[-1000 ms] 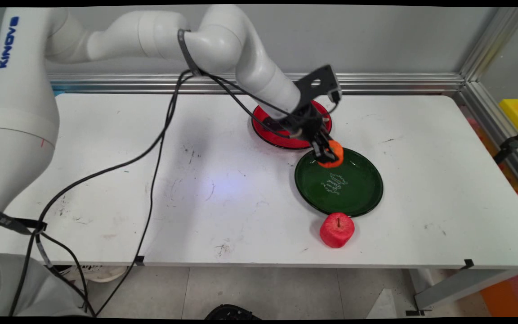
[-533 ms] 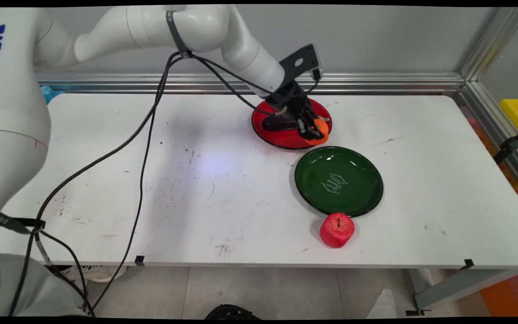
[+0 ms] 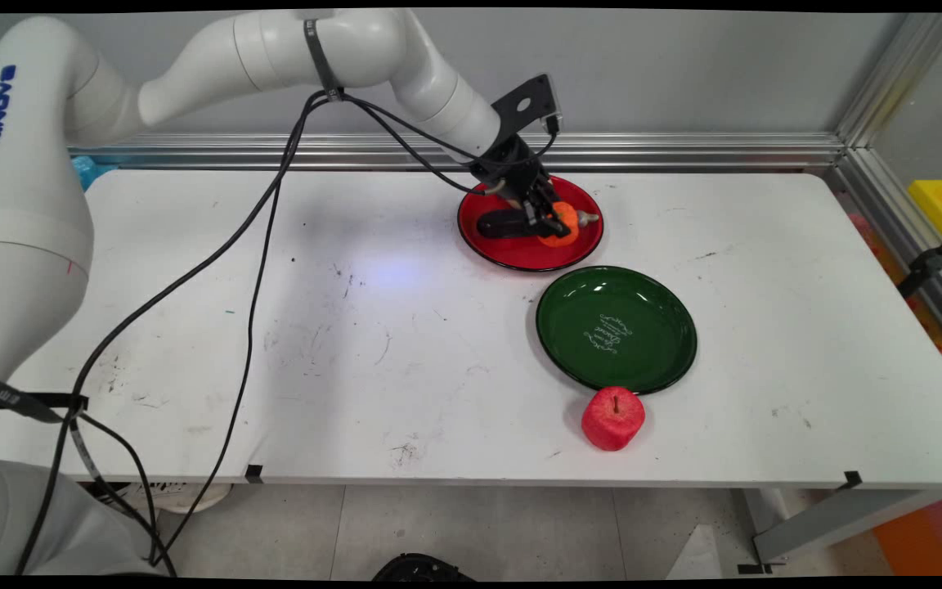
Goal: Place the picked object on the red plate
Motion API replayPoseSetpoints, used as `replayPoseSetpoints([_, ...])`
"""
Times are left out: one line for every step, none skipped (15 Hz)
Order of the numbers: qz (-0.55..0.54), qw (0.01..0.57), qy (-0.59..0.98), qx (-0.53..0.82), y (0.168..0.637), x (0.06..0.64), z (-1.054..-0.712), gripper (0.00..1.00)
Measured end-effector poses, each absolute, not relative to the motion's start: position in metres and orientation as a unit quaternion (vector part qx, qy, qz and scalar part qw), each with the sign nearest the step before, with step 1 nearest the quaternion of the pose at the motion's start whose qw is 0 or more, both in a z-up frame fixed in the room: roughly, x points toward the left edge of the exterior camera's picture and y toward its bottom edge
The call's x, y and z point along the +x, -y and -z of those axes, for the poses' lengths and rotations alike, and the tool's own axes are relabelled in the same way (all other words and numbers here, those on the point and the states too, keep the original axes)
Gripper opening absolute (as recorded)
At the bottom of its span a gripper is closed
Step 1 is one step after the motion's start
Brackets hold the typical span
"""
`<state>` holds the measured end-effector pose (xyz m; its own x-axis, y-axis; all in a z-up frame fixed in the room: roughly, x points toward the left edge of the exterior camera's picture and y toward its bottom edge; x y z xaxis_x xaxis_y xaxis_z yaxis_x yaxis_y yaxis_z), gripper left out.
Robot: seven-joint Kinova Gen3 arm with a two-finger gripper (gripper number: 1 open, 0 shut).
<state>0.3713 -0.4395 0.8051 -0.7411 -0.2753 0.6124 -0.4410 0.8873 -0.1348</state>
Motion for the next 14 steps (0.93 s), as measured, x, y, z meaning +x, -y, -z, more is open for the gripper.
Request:
replayPoseSetpoints([-0.136,0.302,0.923,0.195,0.443,0.374,-0.801,0.0])
replayPoseSetpoints([-0.136,0.302,0.923,0.195,0.445,0.376,-0.799,0.0])
replayPoseSetpoints([-0.135,0.302,0.923,0.195,0.448,0.378,-0.795,0.0])
replayPoseSetpoints([-0.135,0.302,0.923,0.196,0.451,0.38,-0.792,0.0])
replayPoseSetpoints([-0.135,0.301,0.923,0.196,0.453,0.382,-0.789,0.0])
replayPoseSetpoints([-0.134,0.301,0.923,0.197,0.454,0.382,-0.788,0.0])
replayPoseSetpoints([-0.133,0.301,0.923,0.198,0.456,0.384,-0.785,0.0])
replayPoseSetpoints([-0.131,0.3,0.924,0.199,0.458,0.385,-0.782,0.0])
replayPoseSetpoints([-0.13,0.3,0.924,0.201,0.458,0.386,-0.781,0.0])
replayPoseSetpoints([-0.127,0.3,0.924,0.202,0.459,0.387,-0.779,0.0])
replayPoseSetpoints([-0.125,0.299,0.924,0.205,0.46,0.389,-0.777,0.0])
replayPoseSetpoints([-0.123,0.299,0.924,0.206,0.461,0.389,-0.775,0.0])
replayPoseSetpoints([-0.121,0.298,0.924,0.208,0.461,0.39,-0.774,0.0])
replayPoseSetpoints([-0.12,0.298,0.924,0.209,0.462,0.391,-0.773,0.0])
